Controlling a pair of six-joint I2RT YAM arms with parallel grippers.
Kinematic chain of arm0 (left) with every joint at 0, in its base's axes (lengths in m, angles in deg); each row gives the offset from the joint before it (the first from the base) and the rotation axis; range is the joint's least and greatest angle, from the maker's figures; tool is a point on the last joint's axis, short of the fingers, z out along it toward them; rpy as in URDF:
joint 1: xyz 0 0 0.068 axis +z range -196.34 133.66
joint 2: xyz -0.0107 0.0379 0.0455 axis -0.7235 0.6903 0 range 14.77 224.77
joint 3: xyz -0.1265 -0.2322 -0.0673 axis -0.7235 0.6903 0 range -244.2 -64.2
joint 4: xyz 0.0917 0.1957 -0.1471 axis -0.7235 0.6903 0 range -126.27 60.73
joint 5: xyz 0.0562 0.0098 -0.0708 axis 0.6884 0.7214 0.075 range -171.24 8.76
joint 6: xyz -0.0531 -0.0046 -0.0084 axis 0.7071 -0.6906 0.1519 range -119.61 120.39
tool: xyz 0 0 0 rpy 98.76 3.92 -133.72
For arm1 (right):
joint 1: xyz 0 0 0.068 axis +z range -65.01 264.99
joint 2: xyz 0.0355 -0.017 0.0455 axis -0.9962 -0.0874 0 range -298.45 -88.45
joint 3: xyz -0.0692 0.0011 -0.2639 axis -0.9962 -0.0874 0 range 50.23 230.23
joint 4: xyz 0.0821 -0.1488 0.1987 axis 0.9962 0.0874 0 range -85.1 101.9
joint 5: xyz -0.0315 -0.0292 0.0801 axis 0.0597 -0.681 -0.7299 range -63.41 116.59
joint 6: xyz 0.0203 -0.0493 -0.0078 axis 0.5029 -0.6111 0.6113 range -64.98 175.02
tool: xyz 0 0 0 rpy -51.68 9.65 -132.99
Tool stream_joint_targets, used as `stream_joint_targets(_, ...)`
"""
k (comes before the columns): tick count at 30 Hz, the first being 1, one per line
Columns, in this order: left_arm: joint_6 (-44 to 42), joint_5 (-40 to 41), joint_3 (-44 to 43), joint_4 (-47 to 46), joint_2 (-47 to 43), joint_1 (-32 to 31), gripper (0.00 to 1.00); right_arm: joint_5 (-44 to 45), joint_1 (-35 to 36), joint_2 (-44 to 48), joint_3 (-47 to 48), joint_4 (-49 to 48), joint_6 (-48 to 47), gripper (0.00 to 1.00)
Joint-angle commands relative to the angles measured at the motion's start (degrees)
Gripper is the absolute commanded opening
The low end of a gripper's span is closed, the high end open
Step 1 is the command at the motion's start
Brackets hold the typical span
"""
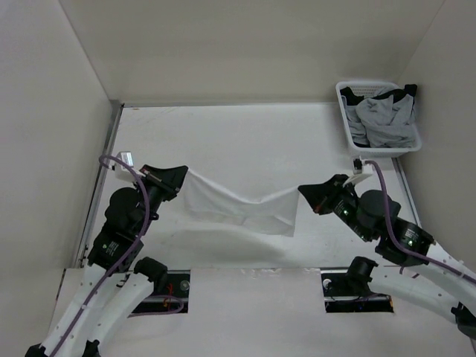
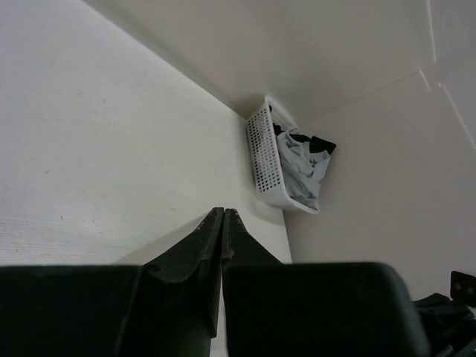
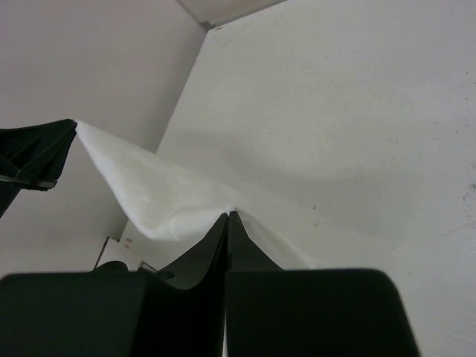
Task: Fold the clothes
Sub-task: Fold the tank top
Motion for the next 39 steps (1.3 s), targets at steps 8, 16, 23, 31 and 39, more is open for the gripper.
stream_joint_targets(8,0.04,0.66,4.49,-6.42,17.68,5.0,0.0,-14.02,-19.14,-18.79,-4.35,-12.41,-3.38,0.0)
stream_joint_targets(16,0.12,-3.39,-0.16,-24.45,45.47,13.54,0.0,-23.97,-31.2,-44.28,1.26,-25.53,-3.2,0.0)
stream_joint_targets(23,0.21,-4.0,-7.46,-27.19,55.77,14.42,0.0,-25.56,-36.04,-56.79,9.8,-27.56,-3.29,0.0)
stream_joint_targets(31,-0.93,-5.23,3.51,-30.08,48.05,14.25,0.0,-25.03,-35.78,-52.84,1.38,-30.71,-2.59,0.0)
stream_joint_targets(39,-0.49,-7.78,15.37,-32.02,39.79,14.33,0.0,-23.02,-32.54,-44.67,-9.35,-31.86,-1.71,0.0)
